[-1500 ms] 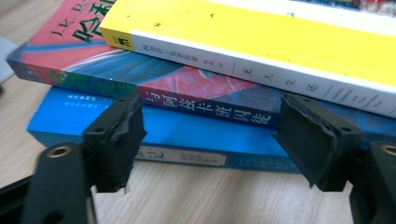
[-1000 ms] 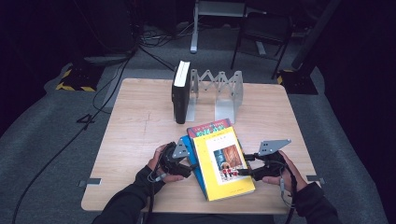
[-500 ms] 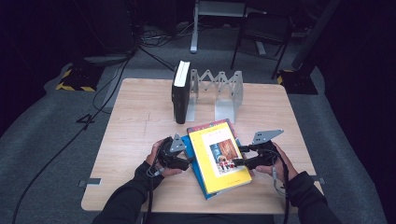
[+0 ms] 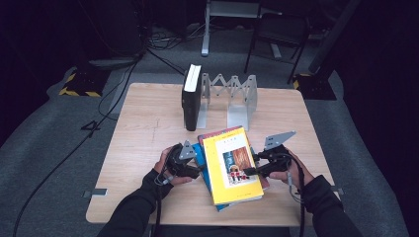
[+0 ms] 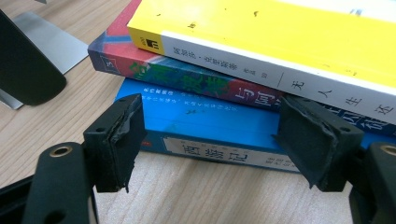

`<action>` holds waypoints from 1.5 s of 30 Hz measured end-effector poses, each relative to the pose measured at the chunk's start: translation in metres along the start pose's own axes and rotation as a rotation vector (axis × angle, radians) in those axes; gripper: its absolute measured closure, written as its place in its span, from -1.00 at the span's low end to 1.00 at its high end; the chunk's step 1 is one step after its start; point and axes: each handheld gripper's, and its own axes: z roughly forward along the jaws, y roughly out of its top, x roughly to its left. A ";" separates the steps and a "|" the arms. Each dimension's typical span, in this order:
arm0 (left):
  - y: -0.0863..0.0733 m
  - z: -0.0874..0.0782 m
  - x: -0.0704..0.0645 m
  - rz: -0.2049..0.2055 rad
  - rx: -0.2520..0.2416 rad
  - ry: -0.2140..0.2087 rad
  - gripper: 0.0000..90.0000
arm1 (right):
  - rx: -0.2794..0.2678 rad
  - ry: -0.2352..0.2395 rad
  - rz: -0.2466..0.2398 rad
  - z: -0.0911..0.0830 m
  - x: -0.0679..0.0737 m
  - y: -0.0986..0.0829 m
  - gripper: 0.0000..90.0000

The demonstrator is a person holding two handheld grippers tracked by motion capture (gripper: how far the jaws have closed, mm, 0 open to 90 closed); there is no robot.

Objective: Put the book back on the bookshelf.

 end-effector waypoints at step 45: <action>0.035 -0.035 0.006 0.060 -0.206 -0.111 0.55 | -0.290 0.035 -0.158 -0.020 0.031 0.008 0.37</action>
